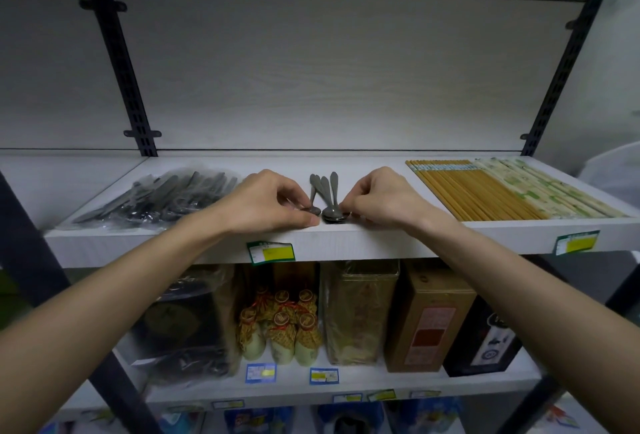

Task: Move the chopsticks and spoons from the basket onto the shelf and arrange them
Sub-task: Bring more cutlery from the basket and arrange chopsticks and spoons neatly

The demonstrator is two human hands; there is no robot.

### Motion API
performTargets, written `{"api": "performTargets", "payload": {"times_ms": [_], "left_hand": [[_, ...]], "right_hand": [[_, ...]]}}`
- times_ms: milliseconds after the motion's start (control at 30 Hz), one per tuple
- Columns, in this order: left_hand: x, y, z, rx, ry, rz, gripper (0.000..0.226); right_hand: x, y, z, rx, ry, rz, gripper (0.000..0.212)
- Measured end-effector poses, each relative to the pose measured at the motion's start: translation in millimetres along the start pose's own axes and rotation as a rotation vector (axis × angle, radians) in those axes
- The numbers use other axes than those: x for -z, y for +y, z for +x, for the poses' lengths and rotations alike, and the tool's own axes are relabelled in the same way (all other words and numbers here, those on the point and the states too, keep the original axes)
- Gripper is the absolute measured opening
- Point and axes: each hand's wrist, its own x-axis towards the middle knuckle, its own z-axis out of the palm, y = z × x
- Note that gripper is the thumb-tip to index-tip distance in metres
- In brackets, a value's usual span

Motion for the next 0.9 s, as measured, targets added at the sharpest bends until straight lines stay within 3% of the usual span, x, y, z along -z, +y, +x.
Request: {"api": "performTargets", "payload": {"times_ms": [233, 367, 500, 733, 900], "left_hand": [[2.0, 10.4, 9.6, 0.111, -0.014, 0.145, 0.024], [-1.8, 15.3, 3.4, -0.069, 0.099, 0.52, 0.021], [-3.2, 11.4, -1.5, -0.14, 0.146, 0.685, 0.03], [-11.7, 26.8, -11.4, -0.203, 0.286, 0.713, 0.038], [-24.9, 48.1, -3.9, -0.35, 0.212, 0.74, 0.033]], "right_hand": [[1.0, -2.1, 0.6, 0.014, -0.009, -0.066, 0.014], [1.5, 0.6, 0.2, 0.015, -0.031, -0.015, 0.02], [-0.1, 4.6, 1.7, 0.02, -0.015, 0.03, 0.013], [-3.3, 9.9, 3.3, 0.029, -0.011, 0.108, 0.008], [1.0, 15.6, 2.4, 0.029, -0.085, 0.24, 0.022]]}}
